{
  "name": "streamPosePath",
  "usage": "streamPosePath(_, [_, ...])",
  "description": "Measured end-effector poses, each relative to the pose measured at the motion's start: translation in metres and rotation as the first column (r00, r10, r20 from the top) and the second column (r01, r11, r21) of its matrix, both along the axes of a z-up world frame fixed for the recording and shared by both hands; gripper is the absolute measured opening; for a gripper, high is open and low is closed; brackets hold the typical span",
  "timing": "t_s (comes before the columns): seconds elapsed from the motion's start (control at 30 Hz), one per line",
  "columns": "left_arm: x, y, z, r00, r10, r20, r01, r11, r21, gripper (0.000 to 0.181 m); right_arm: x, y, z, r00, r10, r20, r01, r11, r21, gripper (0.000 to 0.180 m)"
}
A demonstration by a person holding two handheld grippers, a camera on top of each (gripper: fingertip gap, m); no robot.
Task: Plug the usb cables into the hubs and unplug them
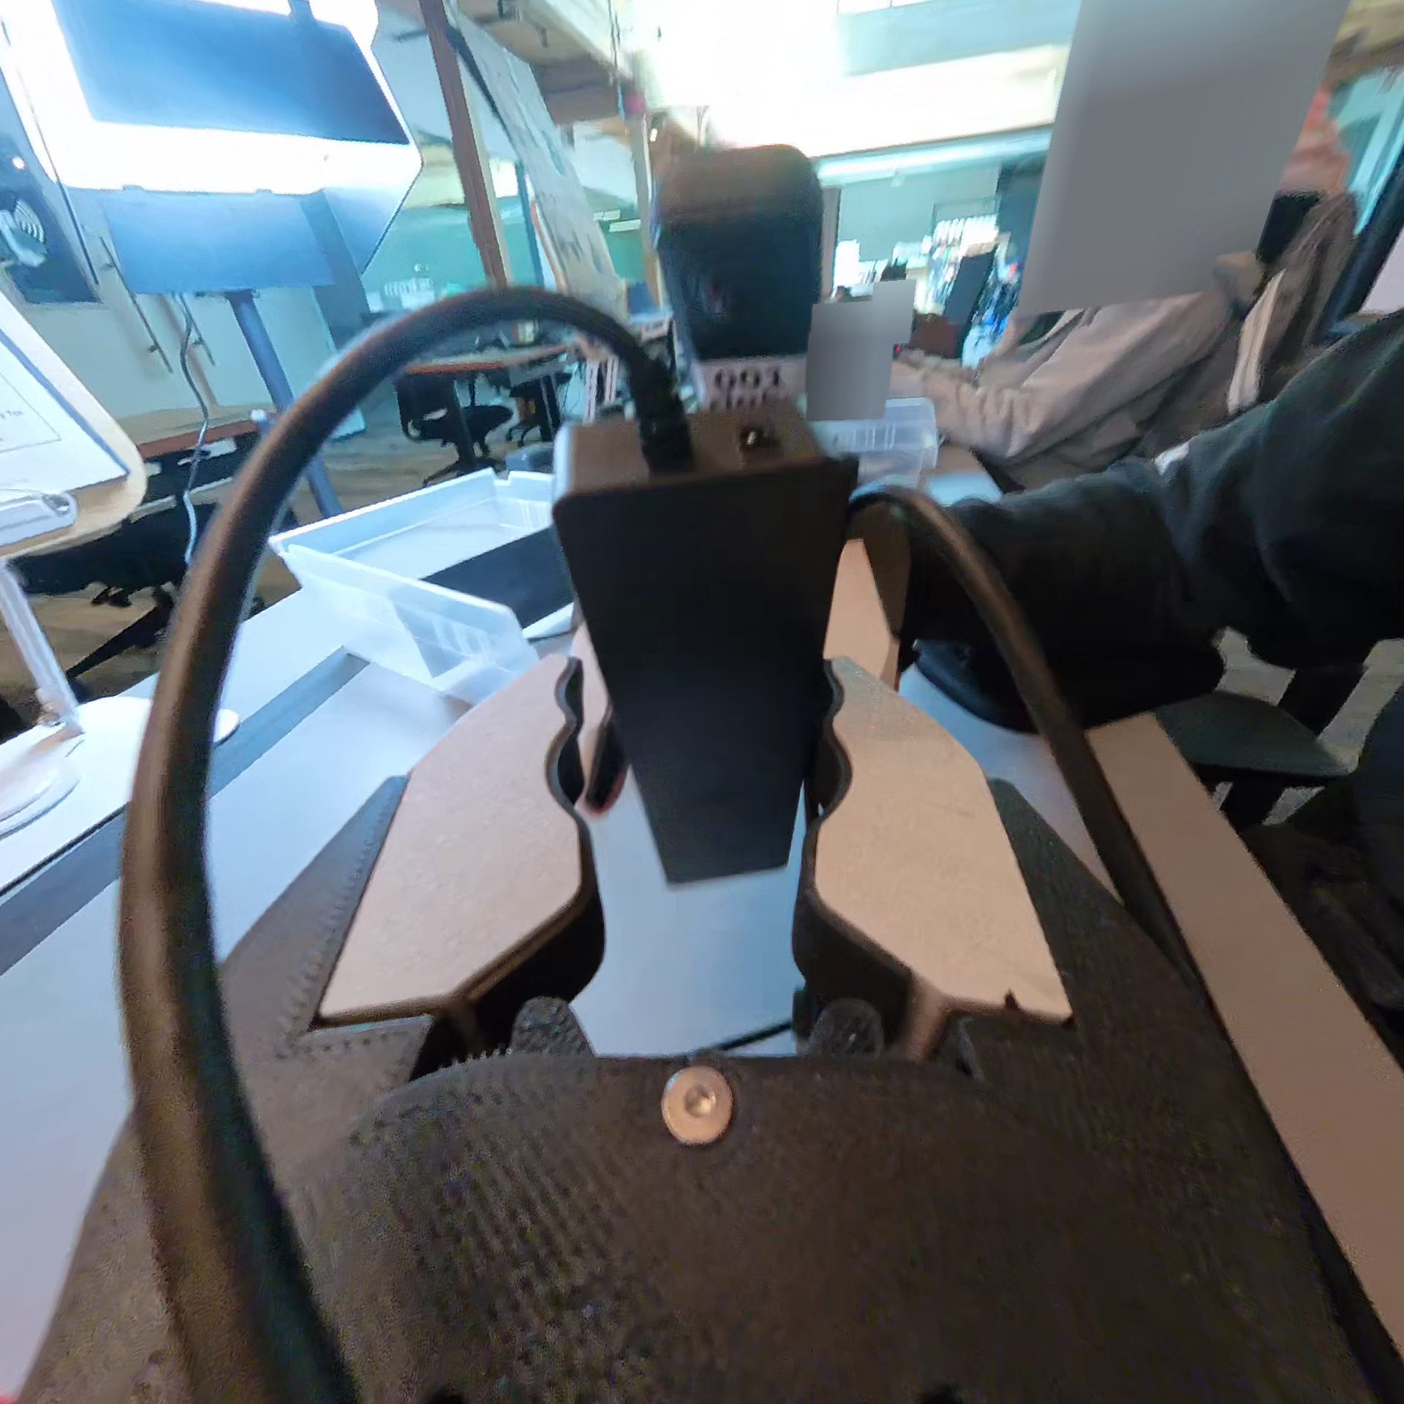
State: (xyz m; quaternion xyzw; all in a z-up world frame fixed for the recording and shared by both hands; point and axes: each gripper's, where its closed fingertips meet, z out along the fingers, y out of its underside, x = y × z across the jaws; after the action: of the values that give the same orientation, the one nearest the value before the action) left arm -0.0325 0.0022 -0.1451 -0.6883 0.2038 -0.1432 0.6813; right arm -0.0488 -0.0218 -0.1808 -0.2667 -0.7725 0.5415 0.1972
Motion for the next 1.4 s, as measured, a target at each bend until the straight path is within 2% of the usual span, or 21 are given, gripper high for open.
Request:
streamPosePath(0.17, [-0.03, 0.004, -0.014, 0.991, 0.107, -0.085, -0.114, 0.99, -0.083, 0.061, 0.015, 0.028, 0.049, 0.995, -0.024, -0.1, 0.033, 0.996, 0.086, 0.06])
streamPosePath(0.27, [-0.057, 0.006, -0.009, 0.975, 0.219, -0.021, -0.22, 0.973, -0.069, 0.051, 0.024, 0.052, 0.091, 0.982, -0.078, -0.174, 0.105, 0.983, 0.148, 0.06])
streamPosePath(0.33, [-0.078, 0.005, -0.005, 0.95, 0.312, 0.027, -0.31, 0.949, -0.066, 0.048, 0.028, 0.075, 0.118, 0.967, -0.132, -0.216, 0.175, 0.965, 0.194, 0.06])
streamPosePath(0.47, [-0.096, 0.0, 0.004, 0.923, 0.373, 0.096, -0.369, 0.928, -0.052, 0.046, 0.03, 0.136, 0.169, 0.9, -0.3, -0.315, 0.39, 0.878, 0.279, 0.06])
streamPosePath(0.57, [-0.092, 0.0, 0.006, 0.924, 0.373, 0.078, -0.371, 0.928, -0.042, 0.045, 0.025, 0.2, 0.206, 0.785, -0.462, -0.413, 0.597, 0.744, 0.301, 0.06])
streamPosePath(0.67, [-0.085, 0.003, 0.003, 0.93, 0.365, 0.034, -0.364, 0.93, -0.042, 0.045, 0.023, 0.272, 0.226, 0.623, -0.561, -0.544, 0.779, 0.506, 0.37, 0.06])
streamPosePath(0.77, [-0.079, 0.006, -0.002, 0.935, 0.353, 0.021, -0.352, 0.935, -0.051, 0.045, 0.02, 0.337, 0.216, 0.493, -0.579, -0.649, 0.867, 0.263, 0.423, 0.06])
streamPosePath(0.87, [-0.078, 0.008, -0.008, 0.937, 0.351, 0.0, -0.35, 0.935, -0.066, 0.044, 0.016, 0.38, 0.178, 0.44, -0.62, -0.65, 0.882, 0.161, 0.443, 0.06])
streamPosePath(0.93, [-0.077, 0.009, -0.012, 0.937, 0.348, -0.016, -0.348, 0.934, -0.074, 0.044, 0.014, 0.396, 0.143, 0.439, -0.661, -0.609, 0.874, 0.157, 0.46, 0.06])
streamPosePath(0.97, [-0.076, 0.01, -0.014, 0.938, 0.347, -0.023, -0.347, 0.934, -0.078, 0.044, 0.011, 0.399, 0.122, 0.459, -0.695, -0.554, 0.859, 0.188, 0.476, 0.06])
streamPosePath(1.13, [-0.075, 0.013, -0.024, 0.941, 0.336, -0.046, -0.339, 0.935, -0.106, 0.043, 0.002, 0.388, 0.026, 0.609, -0.766, -0.205, 0.716, 0.421, 0.557, 0.06])
streamPosePath(1.23, [-0.073, 0.015, -0.033, 0.944, 0.325, -0.054, -0.329, 0.935, -0.132, 0.042, -0.006, 0.385, 0.005, 0.642, -0.764, -0.069, 0.668, 0.513, 0.539, 0.06])
streamPosePath(1.3, [-0.072, 0.017, -0.037, 0.946, 0.318, -0.063, -0.324, 0.935, -0.146, 0.042, -0.011, 0.396, 0.0, 0.614, -0.789, -0.003, 0.669, 0.519, 0.532, 0.06])
streamPosePath(1.4, [-0.068, 0.018, -0.042, 0.952, 0.297, -0.073, -0.306, 0.939, -0.156, 0.043, -0.006, 0.422, -0.026, 0.541, -0.835, 0.102, 0.616, 0.476, 0.628, 0.06])
